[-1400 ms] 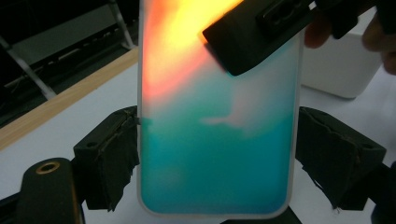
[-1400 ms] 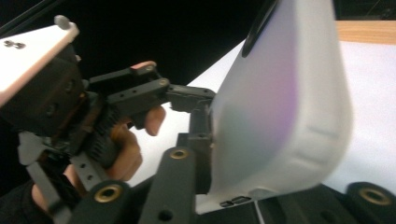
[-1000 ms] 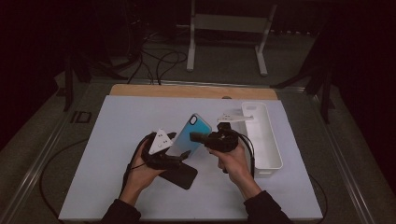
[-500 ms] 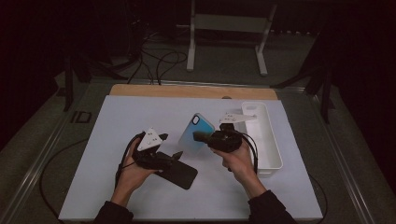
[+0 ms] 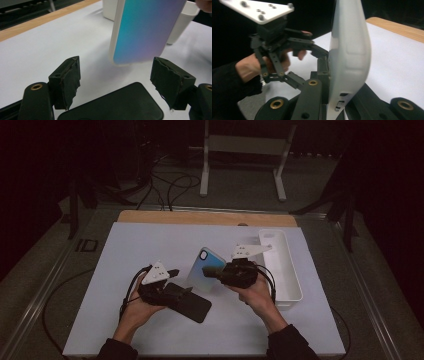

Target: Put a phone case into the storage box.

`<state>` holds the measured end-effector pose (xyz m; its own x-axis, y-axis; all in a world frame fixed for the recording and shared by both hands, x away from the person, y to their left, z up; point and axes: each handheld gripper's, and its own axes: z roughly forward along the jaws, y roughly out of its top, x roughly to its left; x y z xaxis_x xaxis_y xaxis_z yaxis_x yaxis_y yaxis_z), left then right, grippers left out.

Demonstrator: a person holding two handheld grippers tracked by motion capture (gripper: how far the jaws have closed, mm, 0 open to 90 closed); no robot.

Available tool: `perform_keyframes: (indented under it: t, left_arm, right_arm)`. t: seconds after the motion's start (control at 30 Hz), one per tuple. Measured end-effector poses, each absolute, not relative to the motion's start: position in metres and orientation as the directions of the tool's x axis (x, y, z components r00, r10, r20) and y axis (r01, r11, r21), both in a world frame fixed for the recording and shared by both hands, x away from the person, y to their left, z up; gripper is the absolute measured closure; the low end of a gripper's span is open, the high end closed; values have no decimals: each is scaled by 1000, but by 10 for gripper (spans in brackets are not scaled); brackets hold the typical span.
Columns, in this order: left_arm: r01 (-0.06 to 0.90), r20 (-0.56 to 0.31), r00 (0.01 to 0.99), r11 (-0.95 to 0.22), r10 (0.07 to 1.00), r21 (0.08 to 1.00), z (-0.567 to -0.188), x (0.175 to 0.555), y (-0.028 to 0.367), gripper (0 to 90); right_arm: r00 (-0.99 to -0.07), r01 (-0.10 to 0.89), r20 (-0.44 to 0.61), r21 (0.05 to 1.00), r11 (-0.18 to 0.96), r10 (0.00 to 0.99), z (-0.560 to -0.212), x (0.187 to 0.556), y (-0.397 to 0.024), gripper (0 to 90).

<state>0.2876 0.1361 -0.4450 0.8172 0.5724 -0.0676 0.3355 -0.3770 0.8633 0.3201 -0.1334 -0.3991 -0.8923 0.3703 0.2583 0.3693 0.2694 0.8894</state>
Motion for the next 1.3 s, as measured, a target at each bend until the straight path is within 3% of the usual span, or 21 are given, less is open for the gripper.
perform_keyframes:
  t: [0.27,0.53,0.73,0.8,0.83,0.87,0.9,0.93,1.03,1.07,1.1,1.13,1.3]
  left_arm:
    - [329,-111,869,-395,483,858,-449,287,130,357]
    - [321,-149,899,-386,413,865,-451,286,128,430]
    - [306,-150,912,-390,382,869,-452,285,130,572]
    - [306,-153,915,-396,374,866,-453,286,130,674]
    - [306,-153,915,-396,374,866,-453,286,130,708]
    - [300,-146,918,-404,369,864,-454,286,130,750]
    - [301,-149,919,-403,366,864,-455,286,130,750]
    - [296,-146,923,-411,356,862,-456,285,129,788]
    - [291,-142,925,-417,352,861,-456,285,127,803]
    - [294,-134,920,-424,369,857,-455,285,127,804]
    - [294,-134,920,-424,369,857,-455,285,127,805]
    - [298,-124,912,-425,390,855,-455,285,129,806]
    - [308,-120,898,-411,423,858,-453,286,132,808]
  right_arm:
    - [-938,321,254,893,316,236,-400,315,-125,867]
    - [-945,317,270,891,326,183,-404,317,-122,868]
    - [-946,316,268,889,332,181,-406,319,-124,857]
    - [-942,324,268,884,337,202,-406,322,-127,758]
    - [-942,324,268,884,337,202,-406,322,-127,758]
    - [-944,313,249,883,350,217,-407,322,-126,643]
    - [-944,313,249,883,350,217,-407,322,-126,643]
    - [-944,311,243,881,357,223,-408,321,-124,566]
    - [-942,307,227,878,367,245,-408,320,-122,503]
    - [-938,307,206,869,388,280,-410,321,-119,409]
    - [-938,307,206,869,388,280,-410,321,-119,409]
    - [-931,319,205,862,395,303,-411,321,-118,330]
    - [-912,339,197,857,388,361,-412,321,-120,211]
